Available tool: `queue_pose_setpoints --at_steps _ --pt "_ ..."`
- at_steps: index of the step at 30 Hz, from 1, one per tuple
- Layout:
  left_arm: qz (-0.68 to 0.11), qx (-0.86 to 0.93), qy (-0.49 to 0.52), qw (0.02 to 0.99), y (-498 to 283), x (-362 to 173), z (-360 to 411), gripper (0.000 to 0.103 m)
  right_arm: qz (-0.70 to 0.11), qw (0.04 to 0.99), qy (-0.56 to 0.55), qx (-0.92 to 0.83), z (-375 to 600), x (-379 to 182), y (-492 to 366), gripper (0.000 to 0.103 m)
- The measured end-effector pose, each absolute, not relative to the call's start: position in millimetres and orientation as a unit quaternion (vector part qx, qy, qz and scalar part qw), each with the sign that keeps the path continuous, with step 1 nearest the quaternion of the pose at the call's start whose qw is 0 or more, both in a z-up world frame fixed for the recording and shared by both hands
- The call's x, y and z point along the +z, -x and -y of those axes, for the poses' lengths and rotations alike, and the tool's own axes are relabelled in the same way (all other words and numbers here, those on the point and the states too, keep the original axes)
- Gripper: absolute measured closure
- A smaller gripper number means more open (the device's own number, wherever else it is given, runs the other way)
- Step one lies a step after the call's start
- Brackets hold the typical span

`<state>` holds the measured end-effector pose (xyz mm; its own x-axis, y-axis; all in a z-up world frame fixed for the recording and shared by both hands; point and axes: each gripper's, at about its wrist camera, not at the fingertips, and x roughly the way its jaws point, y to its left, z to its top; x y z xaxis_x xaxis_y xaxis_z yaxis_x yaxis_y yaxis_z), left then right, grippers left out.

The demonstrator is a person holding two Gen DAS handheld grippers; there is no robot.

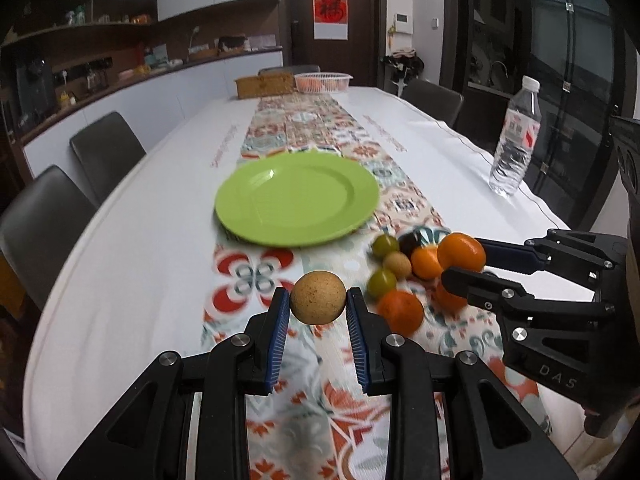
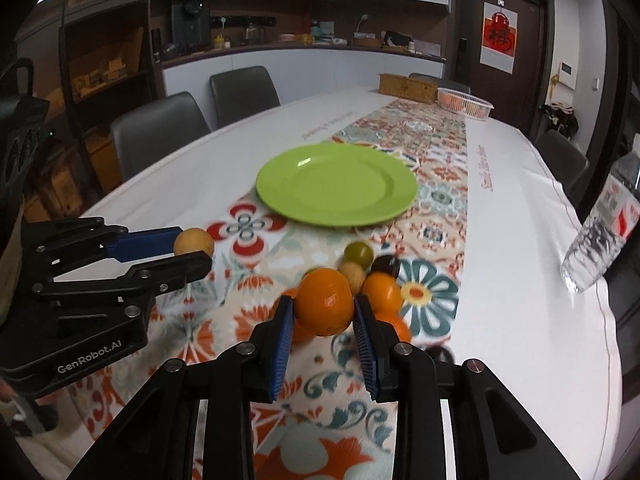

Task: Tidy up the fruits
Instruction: 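Carry the tan fruit and tangerine onto the green plate and open both tools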

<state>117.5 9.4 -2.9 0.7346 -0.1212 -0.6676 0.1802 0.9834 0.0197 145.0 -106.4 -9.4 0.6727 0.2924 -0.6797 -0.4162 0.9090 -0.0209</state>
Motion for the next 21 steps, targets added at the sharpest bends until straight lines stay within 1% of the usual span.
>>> queue_pose_setpoints --at_steps 11,21 --pt "-0.34 -0.079 -0.045 0.936 -167 18 -16 0.074 -0.341 0.915 0.085 0.198 100 12 -196 0.072" --pt "-0.369 -0.077 -0.034 0.926 -225 11 -25 0.074 -0.365 0.901 0.093 0.214 84 10 -253 0.072"
